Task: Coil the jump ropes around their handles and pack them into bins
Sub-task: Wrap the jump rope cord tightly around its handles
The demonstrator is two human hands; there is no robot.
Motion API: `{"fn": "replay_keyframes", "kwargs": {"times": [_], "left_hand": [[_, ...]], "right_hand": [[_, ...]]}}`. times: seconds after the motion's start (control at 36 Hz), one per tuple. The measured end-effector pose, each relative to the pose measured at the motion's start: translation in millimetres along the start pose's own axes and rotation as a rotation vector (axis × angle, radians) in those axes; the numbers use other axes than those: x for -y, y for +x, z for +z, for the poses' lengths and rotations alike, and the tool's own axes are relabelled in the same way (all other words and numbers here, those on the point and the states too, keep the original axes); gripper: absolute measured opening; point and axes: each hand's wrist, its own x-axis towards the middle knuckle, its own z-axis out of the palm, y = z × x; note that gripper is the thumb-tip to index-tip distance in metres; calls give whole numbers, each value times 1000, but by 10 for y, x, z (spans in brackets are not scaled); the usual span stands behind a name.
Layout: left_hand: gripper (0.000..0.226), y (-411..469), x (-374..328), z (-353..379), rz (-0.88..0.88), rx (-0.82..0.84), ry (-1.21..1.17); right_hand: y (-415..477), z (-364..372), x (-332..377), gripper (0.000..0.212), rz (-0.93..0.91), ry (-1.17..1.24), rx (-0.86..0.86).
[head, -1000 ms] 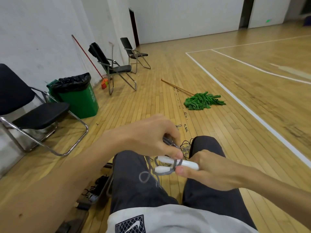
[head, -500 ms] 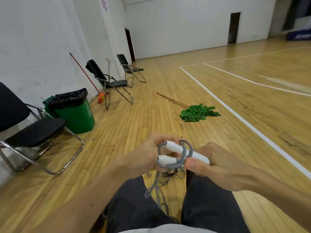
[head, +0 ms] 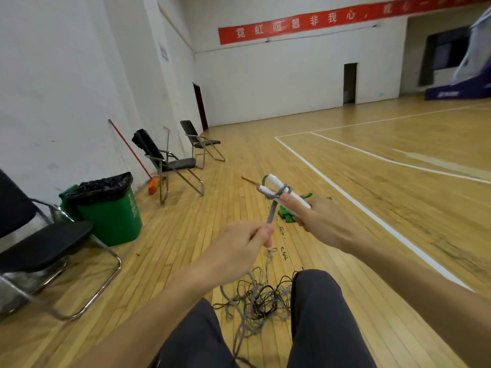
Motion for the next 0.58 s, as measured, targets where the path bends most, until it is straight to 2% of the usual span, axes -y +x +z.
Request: {"fn": "replay_keyframes", "kwargs": {"times": [0.19, 0.36, 0.44, 0.58], "left_hand": [[33, 63, -55, -194, -13, 106, 393], [29, 136, -254, -416, 133, 122, 758], [31, 165, -345, -592, 212, 171, 849], [31, 233, -395, -847, 301, 163, 906]], "right_hand": [[115, 52, -20, 74, 80, -167, 55], [168, 95, 29, 76, 102, -219, 158], [164, 133, 91, 78, 81, -265, 215], [57, 173, 203, 72, 37, -306, 275]]}}
